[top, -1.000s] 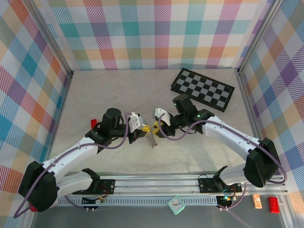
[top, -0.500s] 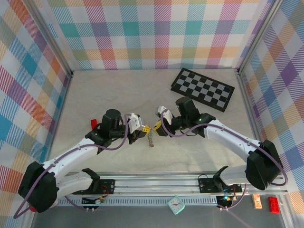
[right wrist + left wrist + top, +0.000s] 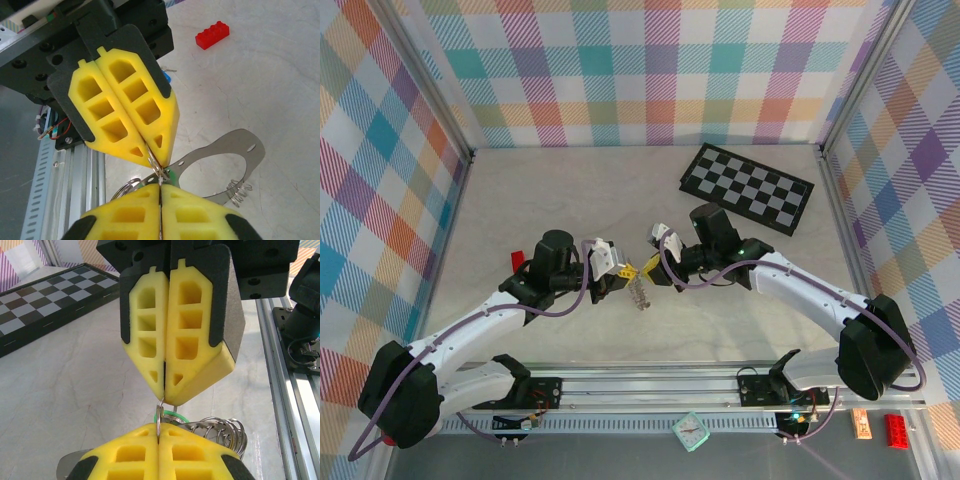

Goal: Put the keys on the keyring

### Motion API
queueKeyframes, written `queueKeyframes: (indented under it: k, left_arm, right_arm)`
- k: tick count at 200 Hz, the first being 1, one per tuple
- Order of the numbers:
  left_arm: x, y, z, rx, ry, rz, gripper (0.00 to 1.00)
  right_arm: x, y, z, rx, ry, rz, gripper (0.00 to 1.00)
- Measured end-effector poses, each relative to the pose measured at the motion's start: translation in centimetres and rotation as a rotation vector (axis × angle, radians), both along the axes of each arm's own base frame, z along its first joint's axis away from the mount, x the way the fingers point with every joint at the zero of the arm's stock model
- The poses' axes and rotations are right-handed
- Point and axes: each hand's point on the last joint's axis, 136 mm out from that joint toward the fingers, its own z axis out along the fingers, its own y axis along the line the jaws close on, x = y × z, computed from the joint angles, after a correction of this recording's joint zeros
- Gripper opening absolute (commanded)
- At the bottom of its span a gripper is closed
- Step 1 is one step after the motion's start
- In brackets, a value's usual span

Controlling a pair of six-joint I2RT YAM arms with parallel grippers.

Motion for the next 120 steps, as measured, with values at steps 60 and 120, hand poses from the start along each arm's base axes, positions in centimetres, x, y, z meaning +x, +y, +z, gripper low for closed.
queueKeyframes:
  k: [60,120]
  left_arm:
    - [0.0,0.0,0.0,0.001,-0.001,0.003,0.0]
    - [0.1,0.1,-0.2,0.005,0.002,0.008,0.0]
  right_arm:
    - [0.3,-0.1,-0.3,-0.013,-0.003,-0.016,0.0]
    - [0.9,0.0,-2.0,-0.057,0.021,-0.034,0.0]
